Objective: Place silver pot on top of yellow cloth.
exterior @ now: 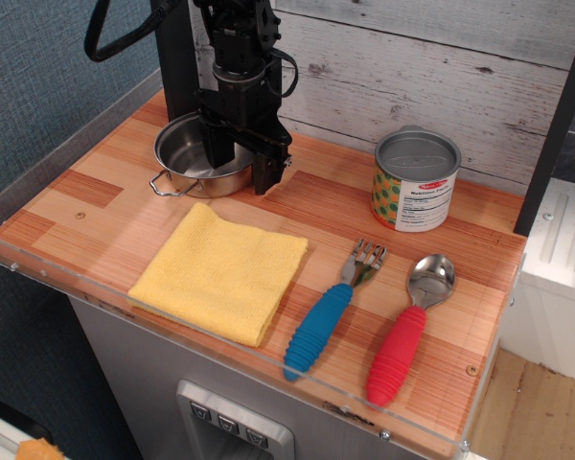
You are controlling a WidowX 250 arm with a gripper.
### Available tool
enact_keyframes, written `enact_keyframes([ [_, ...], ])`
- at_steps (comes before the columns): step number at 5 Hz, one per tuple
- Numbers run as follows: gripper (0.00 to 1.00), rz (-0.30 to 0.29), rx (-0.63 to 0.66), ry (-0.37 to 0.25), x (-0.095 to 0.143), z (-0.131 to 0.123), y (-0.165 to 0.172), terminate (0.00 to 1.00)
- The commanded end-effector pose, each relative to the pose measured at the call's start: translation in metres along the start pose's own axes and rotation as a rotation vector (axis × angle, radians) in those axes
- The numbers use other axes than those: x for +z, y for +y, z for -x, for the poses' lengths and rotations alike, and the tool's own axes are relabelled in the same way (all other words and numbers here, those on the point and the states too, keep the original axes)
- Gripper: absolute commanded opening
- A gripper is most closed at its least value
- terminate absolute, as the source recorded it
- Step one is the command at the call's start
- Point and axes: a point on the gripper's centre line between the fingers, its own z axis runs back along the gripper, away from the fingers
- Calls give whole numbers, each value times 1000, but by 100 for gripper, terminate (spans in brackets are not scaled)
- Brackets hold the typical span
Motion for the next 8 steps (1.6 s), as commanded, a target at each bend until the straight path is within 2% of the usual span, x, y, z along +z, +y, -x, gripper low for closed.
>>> enact_keyframes([
  [1,0,-30,21,-48,16,-7,9,0],
  [2,0,-49,24,-44,18,-6,13,0],
  [5,0,-120,38,-62,55,2,17,0],
  [6,0,-141,45,-50,62,7,14,0],
  [8,0,-140,56,-34,80,23,-4,0],
])
